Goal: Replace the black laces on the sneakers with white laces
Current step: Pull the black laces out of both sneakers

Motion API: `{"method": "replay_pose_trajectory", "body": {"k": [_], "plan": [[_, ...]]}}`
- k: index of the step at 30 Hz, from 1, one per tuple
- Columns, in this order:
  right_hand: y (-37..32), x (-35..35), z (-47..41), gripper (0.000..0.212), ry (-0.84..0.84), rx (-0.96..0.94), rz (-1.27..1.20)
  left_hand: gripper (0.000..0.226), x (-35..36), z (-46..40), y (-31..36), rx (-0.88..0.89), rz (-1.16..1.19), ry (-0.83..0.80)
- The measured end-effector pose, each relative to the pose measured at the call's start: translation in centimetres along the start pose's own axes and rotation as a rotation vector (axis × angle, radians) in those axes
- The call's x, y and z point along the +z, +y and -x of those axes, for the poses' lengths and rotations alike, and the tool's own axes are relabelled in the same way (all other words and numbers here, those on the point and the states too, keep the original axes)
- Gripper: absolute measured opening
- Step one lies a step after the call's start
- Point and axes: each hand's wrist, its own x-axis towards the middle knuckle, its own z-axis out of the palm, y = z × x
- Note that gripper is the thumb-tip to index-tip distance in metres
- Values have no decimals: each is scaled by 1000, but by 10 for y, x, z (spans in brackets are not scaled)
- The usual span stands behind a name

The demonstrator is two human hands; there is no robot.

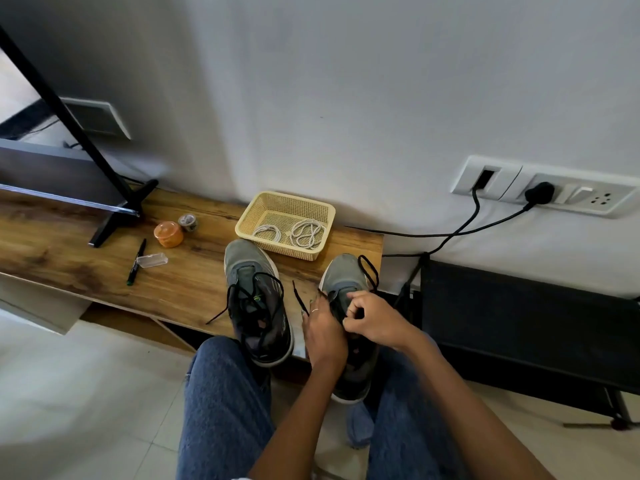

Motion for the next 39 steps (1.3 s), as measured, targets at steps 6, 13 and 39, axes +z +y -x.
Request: {"method": "replay_pose_trajectory", "body": {"k": [6,13,39], "plan": [[8,-22,8,14,-186,14,-262,53,-2,-3,-1,-17,12,12],[7,-19,-19,13,531,86,-408,54,-2,0,-2,56,33,-6],[-7,-10,-14,8,-107,-27,28,54,4,-3,-4,-26,198,-9]]}}
